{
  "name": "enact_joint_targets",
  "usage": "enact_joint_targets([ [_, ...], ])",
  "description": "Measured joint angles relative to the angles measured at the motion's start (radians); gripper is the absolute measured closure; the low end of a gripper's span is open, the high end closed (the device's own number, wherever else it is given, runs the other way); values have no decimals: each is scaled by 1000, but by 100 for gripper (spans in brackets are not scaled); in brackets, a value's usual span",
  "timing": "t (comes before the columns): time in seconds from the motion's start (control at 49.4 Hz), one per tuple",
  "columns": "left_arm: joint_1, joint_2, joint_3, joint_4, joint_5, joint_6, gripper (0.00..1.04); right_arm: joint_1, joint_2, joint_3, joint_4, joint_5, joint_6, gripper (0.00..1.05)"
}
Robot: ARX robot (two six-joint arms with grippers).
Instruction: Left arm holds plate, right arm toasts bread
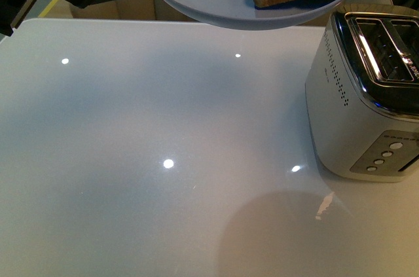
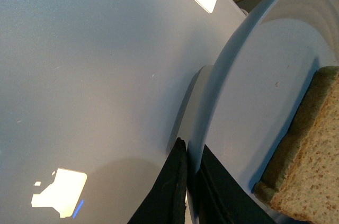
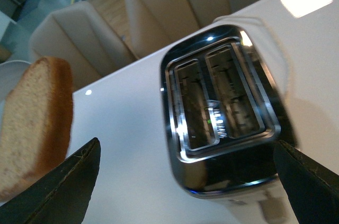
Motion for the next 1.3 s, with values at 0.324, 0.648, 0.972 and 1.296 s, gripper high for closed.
enact_joint_targets([
  [0.324, 0, 0, 0, 0, 0, 0, 102, 226, 275, 171, 137, 57, 236, 9],
  [0.648, 0, 0, 0, 0, 0, 0, 102, 266, 348, 177, 200, 29, 320, 9],
  [0.972, 0, 0, 0, 0, 0, -1, 102, 274, 376, 182, 221, 19, 365, 65],
  [1.296, 0, 0, 0, 0, 2, -4, 102, 251, 238, 187, 188, 32, 355, 101],
])
